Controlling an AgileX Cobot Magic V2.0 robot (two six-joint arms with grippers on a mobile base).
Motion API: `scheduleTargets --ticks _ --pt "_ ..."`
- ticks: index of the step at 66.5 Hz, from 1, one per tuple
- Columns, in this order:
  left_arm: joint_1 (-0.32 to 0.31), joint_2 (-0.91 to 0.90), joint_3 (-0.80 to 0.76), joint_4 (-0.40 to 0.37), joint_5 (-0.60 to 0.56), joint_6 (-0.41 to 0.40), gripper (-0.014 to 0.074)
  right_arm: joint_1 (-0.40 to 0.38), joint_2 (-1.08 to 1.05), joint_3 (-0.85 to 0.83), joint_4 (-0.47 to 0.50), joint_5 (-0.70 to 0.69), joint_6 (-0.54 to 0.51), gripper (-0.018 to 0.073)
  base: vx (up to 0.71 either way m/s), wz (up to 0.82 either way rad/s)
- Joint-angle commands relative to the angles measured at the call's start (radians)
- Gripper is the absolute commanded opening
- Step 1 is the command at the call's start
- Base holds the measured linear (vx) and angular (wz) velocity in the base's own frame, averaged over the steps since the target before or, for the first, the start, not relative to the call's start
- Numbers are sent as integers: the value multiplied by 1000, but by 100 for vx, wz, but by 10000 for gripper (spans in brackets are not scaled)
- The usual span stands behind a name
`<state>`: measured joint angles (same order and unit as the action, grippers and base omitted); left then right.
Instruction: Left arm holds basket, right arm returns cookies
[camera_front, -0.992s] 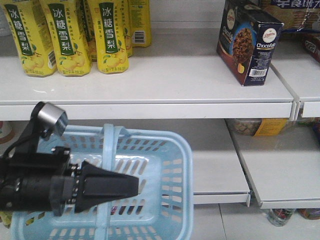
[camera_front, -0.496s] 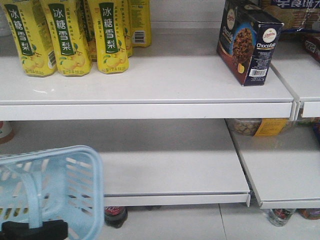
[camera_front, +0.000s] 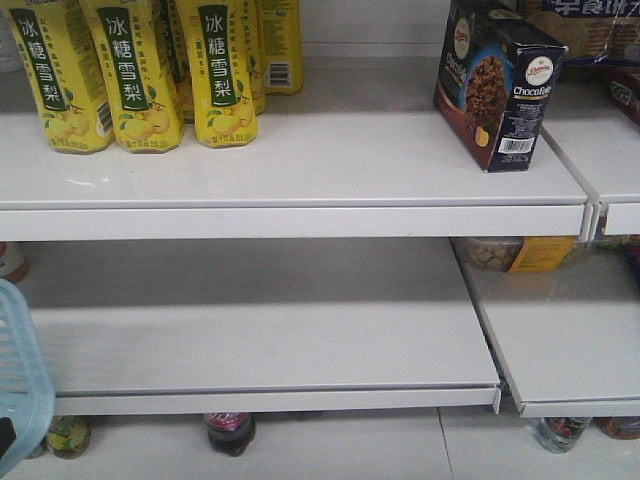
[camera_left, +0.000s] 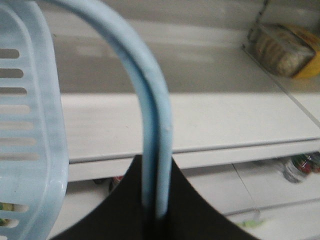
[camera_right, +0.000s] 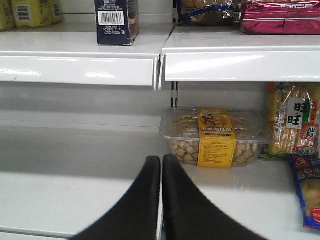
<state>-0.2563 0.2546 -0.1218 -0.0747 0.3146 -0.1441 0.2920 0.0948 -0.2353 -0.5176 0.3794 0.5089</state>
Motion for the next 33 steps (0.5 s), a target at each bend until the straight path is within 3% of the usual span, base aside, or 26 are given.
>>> scheduleTargets --ticks 1,9,20,28,33 --pt "50 -35 39 56 -251 -26 -6 -3 11 -27 -24 -71 -7 -8 0 0" --pt "137 -104 132 56 -363 -26 -6 -3 11 -27 -24 -71 -7 -8 0 0" --pt "226 -218 129 60 -248 97 -6 -3 11 -27 -24 -71 -7 -8 0 0" --pt "247 -276 129 60 -241 194 -6 -3 11 -27 -24 -71 -7 -8 0 0" --pt "247 -280 129 59 -248 199 -6 -3 11 -27 -24 -70 -7 -8 0 0"
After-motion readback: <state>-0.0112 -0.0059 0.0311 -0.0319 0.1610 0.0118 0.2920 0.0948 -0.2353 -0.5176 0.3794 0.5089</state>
